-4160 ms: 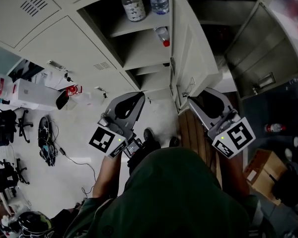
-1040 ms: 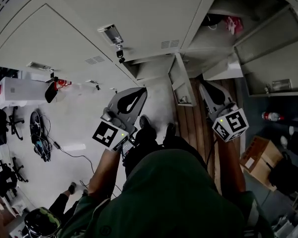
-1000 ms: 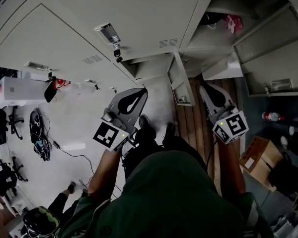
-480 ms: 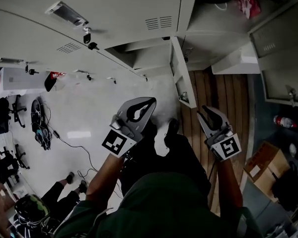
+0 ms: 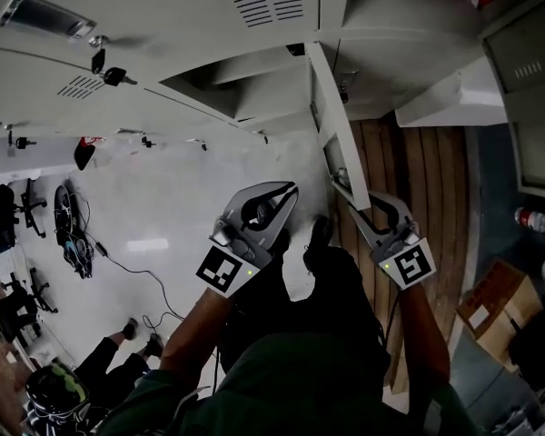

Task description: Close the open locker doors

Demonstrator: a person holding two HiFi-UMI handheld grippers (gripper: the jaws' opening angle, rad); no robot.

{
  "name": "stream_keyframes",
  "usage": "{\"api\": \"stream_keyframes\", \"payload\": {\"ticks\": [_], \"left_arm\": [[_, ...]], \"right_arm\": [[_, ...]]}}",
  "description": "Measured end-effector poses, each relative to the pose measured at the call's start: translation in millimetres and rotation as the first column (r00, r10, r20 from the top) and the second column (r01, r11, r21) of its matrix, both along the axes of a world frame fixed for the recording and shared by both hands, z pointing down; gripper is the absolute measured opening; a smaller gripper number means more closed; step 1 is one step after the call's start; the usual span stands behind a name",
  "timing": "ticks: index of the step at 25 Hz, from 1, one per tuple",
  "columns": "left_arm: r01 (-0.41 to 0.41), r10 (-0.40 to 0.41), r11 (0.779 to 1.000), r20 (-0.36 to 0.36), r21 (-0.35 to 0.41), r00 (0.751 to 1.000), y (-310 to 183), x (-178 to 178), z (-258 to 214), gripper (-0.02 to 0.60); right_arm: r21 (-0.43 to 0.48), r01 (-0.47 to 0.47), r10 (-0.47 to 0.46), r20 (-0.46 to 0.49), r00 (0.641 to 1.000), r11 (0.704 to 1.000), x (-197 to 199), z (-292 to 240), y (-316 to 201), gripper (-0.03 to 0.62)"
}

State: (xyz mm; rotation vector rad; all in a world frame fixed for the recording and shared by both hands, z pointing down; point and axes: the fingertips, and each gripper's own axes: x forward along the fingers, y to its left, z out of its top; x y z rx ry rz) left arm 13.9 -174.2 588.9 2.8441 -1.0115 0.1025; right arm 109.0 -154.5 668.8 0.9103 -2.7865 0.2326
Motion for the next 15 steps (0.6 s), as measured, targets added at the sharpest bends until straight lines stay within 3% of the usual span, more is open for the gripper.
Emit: {"api": "stream_keyframes", "payload": {"ticks": [7,15], "left_arm": [[0.02,-0.02,1.0,0.019,0.006,1.0,5.3,-14.6,11.2,0.003],[0.122,-0.122,0.993,0.03,0.002,0.992,5.1,-73.2,8.4,0.002]], "right_arm": [[0.012,0.014,-0.014,0.032,0.999,1.0,-28.5,0.0,1.7,0.068],[0.0,0.109,-0.109,0.021,0.994,0.994,-94.2,-2.9,2.9,0.067]]}}
